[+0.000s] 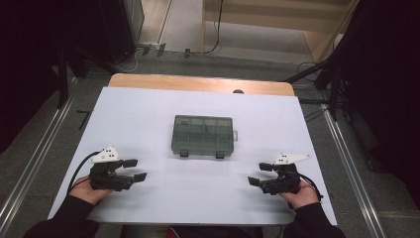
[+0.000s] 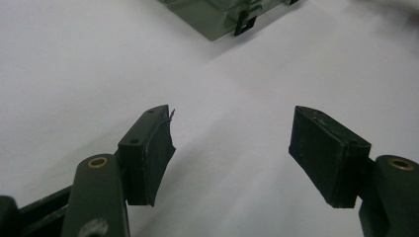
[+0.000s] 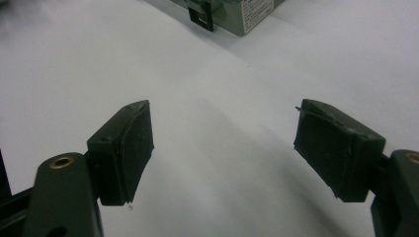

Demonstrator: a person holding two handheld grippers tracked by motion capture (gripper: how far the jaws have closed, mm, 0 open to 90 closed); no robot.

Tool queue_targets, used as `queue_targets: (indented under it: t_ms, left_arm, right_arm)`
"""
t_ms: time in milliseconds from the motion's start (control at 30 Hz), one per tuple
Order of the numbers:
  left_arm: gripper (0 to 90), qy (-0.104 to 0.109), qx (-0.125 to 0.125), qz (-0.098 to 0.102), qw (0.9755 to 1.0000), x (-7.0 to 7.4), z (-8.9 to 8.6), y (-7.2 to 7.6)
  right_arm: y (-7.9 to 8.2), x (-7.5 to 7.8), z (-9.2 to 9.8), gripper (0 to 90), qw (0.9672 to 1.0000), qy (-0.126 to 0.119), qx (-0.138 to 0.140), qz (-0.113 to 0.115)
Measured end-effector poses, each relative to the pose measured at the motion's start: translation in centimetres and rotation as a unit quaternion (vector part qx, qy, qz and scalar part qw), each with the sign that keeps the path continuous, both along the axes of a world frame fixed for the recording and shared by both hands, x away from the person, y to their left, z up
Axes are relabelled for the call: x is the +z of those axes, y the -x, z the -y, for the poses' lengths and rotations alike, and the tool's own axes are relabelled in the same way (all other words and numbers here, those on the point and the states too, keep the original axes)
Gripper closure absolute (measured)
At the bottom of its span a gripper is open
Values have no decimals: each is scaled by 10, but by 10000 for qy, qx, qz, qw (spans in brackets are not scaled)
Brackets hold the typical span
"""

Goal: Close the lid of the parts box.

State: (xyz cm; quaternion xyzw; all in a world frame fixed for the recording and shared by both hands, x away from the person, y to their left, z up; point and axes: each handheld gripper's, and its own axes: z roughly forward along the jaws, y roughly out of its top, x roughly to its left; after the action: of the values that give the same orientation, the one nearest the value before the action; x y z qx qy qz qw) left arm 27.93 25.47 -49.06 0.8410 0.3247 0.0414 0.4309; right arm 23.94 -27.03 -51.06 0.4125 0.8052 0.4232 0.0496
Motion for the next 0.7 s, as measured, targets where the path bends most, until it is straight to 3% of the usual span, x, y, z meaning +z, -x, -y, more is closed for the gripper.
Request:
queue_targets:
  t_ms: [200, 700]
  left_arm:
    - [322, 5, 83, 52, 10000, -2, 1, -2]
    - [322, -66, 24, 20, 10000, -5, 4, -3]
  right_arm:
    - [-1, -1, -1, 237, 10000, 11, -24, 1]
    - [-2, -1, -2, 238, 10000, 19, -32, -26]
